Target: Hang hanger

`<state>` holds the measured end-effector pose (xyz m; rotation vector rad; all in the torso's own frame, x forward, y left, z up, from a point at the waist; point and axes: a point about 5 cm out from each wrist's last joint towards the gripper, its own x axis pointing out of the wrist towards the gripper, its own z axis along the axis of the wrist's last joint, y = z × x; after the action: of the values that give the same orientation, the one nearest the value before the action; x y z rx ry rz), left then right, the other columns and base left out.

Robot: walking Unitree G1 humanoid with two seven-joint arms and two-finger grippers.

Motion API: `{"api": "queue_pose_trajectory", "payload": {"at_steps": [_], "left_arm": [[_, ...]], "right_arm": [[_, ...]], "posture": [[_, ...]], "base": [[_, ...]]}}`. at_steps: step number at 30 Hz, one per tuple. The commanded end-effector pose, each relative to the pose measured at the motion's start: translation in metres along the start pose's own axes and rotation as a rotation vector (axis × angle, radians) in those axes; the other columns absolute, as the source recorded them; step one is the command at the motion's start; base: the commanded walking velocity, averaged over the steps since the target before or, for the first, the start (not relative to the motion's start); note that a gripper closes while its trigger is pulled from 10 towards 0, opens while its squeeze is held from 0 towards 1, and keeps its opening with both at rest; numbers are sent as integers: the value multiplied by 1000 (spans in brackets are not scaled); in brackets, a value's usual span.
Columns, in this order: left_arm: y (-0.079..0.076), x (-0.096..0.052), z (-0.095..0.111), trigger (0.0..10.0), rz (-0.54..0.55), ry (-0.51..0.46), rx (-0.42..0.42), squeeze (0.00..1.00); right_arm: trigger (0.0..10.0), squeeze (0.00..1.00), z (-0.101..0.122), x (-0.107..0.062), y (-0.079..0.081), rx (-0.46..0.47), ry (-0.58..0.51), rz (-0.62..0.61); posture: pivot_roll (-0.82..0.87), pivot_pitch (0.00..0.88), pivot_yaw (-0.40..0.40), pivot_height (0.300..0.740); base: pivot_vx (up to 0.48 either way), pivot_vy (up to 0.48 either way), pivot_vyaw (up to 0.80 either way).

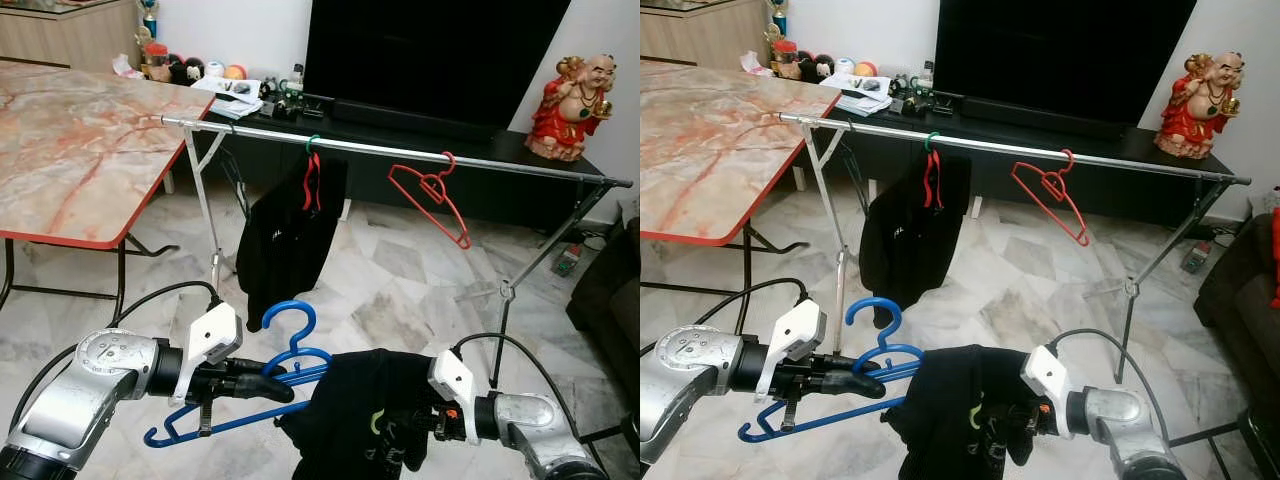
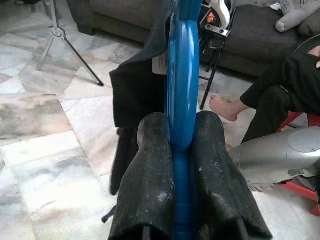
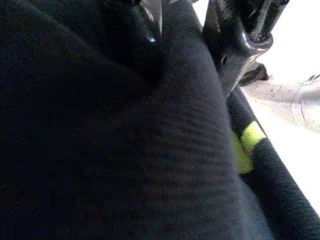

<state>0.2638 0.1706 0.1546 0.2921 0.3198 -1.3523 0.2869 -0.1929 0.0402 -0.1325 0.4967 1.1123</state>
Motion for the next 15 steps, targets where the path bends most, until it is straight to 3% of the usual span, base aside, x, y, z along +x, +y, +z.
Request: {"api": "queue_pose_trajectory", "payload": {"at_steps": [1,15], "left_arm": [[-1,5,24,0,-51,-80,80,0],[-1,7,25,0,-51,-90,76,0]], "right_arm": [[0,0,2,0,-2,11,-9,-4],[0,0,6,6,0,6,-32,4]], "posture": [[115,9,-152,740],[118,10,-148,740]], "base": [[0,0,0],[0,0,0]]}}
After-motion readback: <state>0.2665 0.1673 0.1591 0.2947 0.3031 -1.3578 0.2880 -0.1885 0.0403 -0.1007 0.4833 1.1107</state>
